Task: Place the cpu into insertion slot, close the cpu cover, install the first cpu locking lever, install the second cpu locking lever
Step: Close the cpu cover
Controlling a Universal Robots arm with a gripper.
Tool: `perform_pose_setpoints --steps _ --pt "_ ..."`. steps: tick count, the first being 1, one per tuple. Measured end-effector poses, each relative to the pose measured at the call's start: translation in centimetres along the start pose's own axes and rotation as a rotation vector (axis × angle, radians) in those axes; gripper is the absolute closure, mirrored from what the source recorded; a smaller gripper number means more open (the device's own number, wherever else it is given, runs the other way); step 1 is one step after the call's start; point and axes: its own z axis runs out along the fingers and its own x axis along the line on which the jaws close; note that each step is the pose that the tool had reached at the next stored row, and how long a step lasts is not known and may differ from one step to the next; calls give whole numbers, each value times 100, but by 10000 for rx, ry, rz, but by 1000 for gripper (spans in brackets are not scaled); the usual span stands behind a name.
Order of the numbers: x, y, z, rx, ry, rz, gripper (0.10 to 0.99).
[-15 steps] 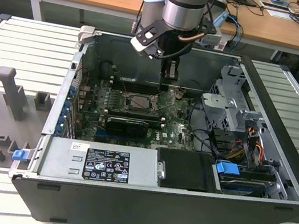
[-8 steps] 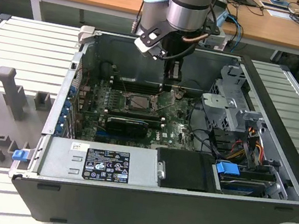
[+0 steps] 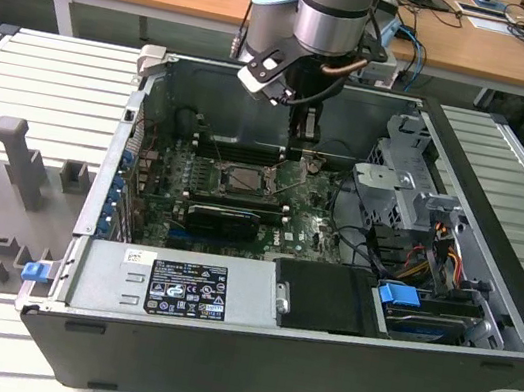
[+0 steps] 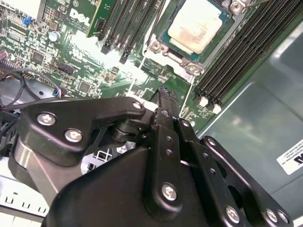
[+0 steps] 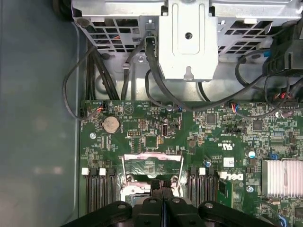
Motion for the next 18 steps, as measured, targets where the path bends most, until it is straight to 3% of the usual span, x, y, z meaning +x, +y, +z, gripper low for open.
perform_pose_setpoints --steps 4,12,14,18 --pt "-1 107 39 4 2 1 980" --pt "18 404 149 7 2 -1 980" --pt "28 443 172 7 2 0 980" --pt "35 446 264 9 29 -4 980"
